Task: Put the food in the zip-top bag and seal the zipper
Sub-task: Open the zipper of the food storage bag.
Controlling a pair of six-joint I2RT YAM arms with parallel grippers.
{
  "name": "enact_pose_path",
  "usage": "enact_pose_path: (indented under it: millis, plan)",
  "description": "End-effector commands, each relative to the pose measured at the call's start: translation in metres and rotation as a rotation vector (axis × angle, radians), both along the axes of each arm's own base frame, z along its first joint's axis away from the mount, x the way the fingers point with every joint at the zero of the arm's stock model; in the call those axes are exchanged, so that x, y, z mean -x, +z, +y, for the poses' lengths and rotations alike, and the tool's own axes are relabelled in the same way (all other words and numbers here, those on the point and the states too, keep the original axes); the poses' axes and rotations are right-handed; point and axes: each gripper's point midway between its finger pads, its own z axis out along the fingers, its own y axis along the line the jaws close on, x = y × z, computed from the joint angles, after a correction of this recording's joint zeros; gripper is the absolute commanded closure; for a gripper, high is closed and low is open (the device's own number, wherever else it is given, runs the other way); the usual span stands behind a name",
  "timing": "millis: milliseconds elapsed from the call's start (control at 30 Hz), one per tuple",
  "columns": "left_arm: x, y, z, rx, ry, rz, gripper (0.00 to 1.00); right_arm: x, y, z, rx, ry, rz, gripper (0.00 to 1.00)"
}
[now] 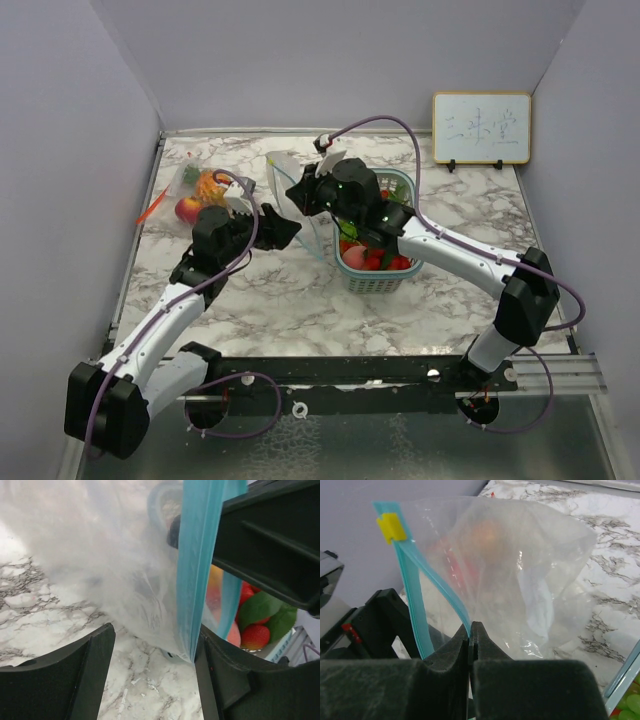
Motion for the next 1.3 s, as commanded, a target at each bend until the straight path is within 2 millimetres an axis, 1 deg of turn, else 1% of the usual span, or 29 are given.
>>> enact_pose_path:
  millis: [0, 67, 200, 233, 300, 367, 400, 567, 667, 733, 800, 867, 900, 933, 1000, 1033, 1067, 1133, 1167, 1200, 1267]
  plan:
    - [-0.017, -0.006, 0.008, -0.047, 0.115, 0.002, 0.39, 0.0, 0.014, 0.004, -0.01, -0.014, -0.031, 0.99]
    - [-0.023, -0.011, 0.015, -0.069, 0.166, 0.009, 0.43, 0.002, 0.014, 0.002, -0.007, -0.015, -0.03, 0.99]
    - [-0.031, -0.016, 0.035, -0.125, 0.283, 0.004, 0.53, 0.007, 0.017, -0.006, -0.01, -0.023, -0.032, 0.99]
    - [-0.032, -0.014, 0.04, -0.134, 0.306, -0.007, 0.58, 0.008, 0.017, -0.009, -0.006, -0.029, -0.032, 0.99]
    - [-0.034, -0.01, 0.048, -0.165, 0.338, -0.023, 0.73, 0.008, 0.012, -0.017, 0.015, -0.055, -0.028, 0.99]
    - [-0.031, -0.003, 0.056, -0.21, 0.359, -0.038, 0.93, 0.006, 0.005, -0.027, 0.043, -0.092, -0.022, 0.99]
    - [-0.03, 0.001, 0.061, -0.236, 0.371, -0.044, 1.0, 0.006, -0.003, -0.032, 0.064, -0.11, -0.016, 0.99]
    - [-0.019, 0.033, 0.099, -0.392, 0.477, -0.09, 1.0, 0.001, -0.048, -0.063, 0.199, -0.228, 0.022, 0.99]
    - [-0.01, 0.052, 0.118, -0.475, 0.527, -0.108, 1.0, -0.007, -0.079, -0.092, 0.333, -0.359, 0.045, 0.99]
    - [-0.005, 0.057, 0.129, -0.535, 0.549, -0.096, 1.0, -0.011, -0.094, -0.107, 0.408, -0.425, 0.05, 0.99]
    - [-0.002, 0.056, 0.134, -0.576, 0.551, -0.082, 1.0, -0.012, -0.102, -0.111, 0.444, -0.439, 0.052, 0.99]
    - [-0.002, 0.047, 0.134, -0.59, 0.541, -0.062, 1.0, -0.012, -0.106, -0.109, 0.449, -0.434, 0.062, 0.99]
    - [-0.003, 0.04, 0.131, -0.586, 0.528, -0.052, 1.0, -0.012, -0.105, -0.106, 0.44, -0.421, 0.063, 0.99]
    - [-0.004, 0.037, 0.126, -0.571, 0.513, -0.047, 1.0, -0.01, -0.102, -0.101, 0.423, -0.392, 0.062, 0.99]
    - [-0.006, 0.021, 0.115, -0.541, 0.471, -0.02, 1.0, -0.002, -0.087, -0.08, 0.355, -0.27, 0.041, 0.99]
    - [-0.008, 0.013, 0.109, -0.523, 0.451, -0.007, 1.0, 0.003, -0.075, -0.069, 0.316, -0.2, 0.017, 0.95]
    - [-0.009, 0.006, 0.103, -0.502, 0.432, 0.004, 1.0, 0.011, -0.065, -0.058, 0.267, -0.123, -0.001, 0.9]
    - [-0.012, -0.011, 0.093, -0.475, 0.4, 0.033, 1.0, 0.026, -0.046, -0.04, 0.19, 0.001, -0.026, 0.76]
    - [-0.014, -0.019, 0.09, -0.469, 0.389, 0.05, 1.0, 0.032, -0.04, -0.033, 0.169, 0.053, -0.027, 0.68]
    - [-0.015, -0.026, 0.086, -0.463, 0.377, 0.065, 1.0, 0.037, -0.035, -0.028, 0.159, 0.09, -0.024, 0.62]
    - [-0.016, -0.037, 0.081, -0.458, 0.359, 0.092, 1.0, 0.043, -0.031, -0.023, 0.161, 0.136, -0.007, 0.54]
